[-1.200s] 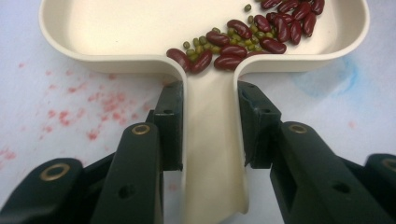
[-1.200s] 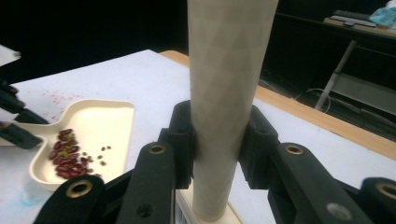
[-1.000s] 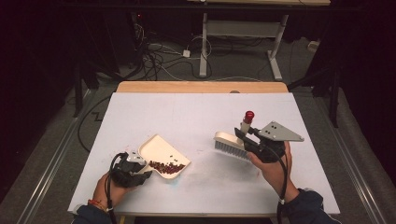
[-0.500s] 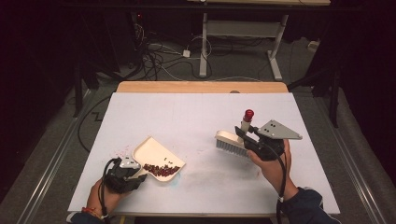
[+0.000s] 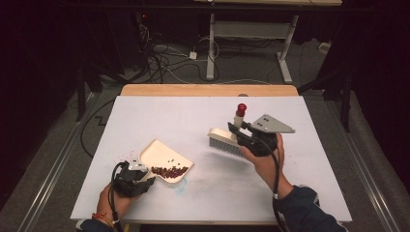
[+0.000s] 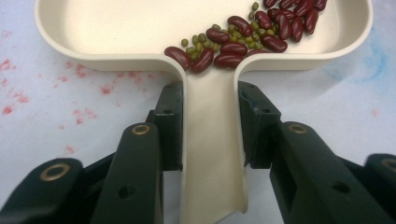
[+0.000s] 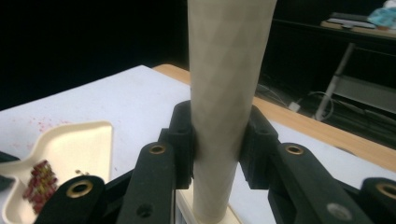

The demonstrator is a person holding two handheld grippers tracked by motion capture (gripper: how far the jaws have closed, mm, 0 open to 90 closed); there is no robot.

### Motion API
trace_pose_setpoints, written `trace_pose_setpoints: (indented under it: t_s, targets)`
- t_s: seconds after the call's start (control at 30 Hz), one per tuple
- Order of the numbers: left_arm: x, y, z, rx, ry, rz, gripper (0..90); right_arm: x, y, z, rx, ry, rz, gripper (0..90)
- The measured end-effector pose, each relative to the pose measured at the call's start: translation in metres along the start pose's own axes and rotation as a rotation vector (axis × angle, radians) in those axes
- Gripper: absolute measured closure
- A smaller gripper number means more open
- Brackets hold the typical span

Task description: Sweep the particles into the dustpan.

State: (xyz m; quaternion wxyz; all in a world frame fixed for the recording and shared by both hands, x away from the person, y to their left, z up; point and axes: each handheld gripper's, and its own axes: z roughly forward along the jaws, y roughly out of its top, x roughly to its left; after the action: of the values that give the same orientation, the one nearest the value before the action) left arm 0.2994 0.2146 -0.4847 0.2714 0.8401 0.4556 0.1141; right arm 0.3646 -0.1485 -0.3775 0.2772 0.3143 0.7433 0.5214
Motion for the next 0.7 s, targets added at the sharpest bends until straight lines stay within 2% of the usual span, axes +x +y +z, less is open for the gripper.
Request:
trace_pose_setpoints:
  t_s: [0.17, 0.27, 0.33, 0.43, 0.5, 0.6, 0.7]
  targets:
    - [-0.006, 0.006, 0.004, 0.003, 0.021, -0.044, 63.6, 0.026, 0.007, 0.033, -0.011, 0.045, 0.003, 70.1]
    - [-0.008, 0.008, 0.006, -0.001, 0.029, -0.056, 63.6, 0.043, 0.009, 0.051, -0.013, 0.044, -0.031, 70.2]
    - [-0.01, 0.009, 0.007, -0.002, 0.041, -0.061, 63.5, 0.054, 0.01, 0.062, -0.002, 0.061, -0.056, 70.2]
    - [-0.012, 0.012, 0.009, -0.011, 0.045, -0.092, 63.6, 0.068, 0.01, 0.073, 0.018, 0.065, -0.065, 70.2]
    - [-0.012, 0.016, 0.011, -0.008, 0.057, -0.088, 63.6, 0.077, 0.01, 0.079, 0.031, 0.08, -0.069, 70.2]
    - [-0.012, 0.021, 0.014, -0.01, 0.056, -0.089, 63.5, 0.09, 0.008, 0.083, 0.047, 0.115, -0.073, 70.2]
    - [-0.011, 0.024, 0.016, -0.019, 0.048, -0.11, 63.4, 0.1, 0.009, 0.083, 0.053, 0.139, -0.058, 70.2]
